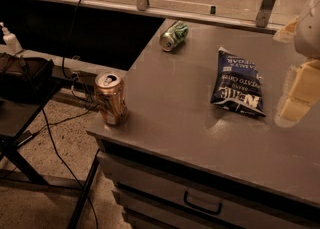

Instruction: Move blue chip bag near orange can

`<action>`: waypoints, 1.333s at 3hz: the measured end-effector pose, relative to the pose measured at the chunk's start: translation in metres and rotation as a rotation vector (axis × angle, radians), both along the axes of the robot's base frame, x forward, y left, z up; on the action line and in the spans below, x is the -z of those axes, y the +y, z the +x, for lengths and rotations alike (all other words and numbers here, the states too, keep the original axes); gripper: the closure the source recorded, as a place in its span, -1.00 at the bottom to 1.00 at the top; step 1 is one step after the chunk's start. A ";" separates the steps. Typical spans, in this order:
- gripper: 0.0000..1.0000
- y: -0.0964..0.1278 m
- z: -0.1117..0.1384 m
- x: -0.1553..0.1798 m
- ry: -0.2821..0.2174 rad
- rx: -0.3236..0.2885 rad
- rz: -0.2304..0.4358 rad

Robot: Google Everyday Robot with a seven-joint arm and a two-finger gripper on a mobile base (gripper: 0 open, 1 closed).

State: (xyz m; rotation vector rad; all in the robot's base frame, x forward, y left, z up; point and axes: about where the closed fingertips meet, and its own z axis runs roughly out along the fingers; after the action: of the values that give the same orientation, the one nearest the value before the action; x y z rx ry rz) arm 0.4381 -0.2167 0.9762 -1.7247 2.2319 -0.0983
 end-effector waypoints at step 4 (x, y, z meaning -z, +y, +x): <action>-1.00 -0.027 0.143 0.085 -0.037 0.177 0.091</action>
Offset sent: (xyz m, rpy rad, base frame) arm 0.0821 -0.0235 -0.0392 0.0376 -0.0196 -0.0929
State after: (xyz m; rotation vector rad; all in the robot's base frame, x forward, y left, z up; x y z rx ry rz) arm 0.5809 -0.2432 0.8907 -1.4660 2.3205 -0.0671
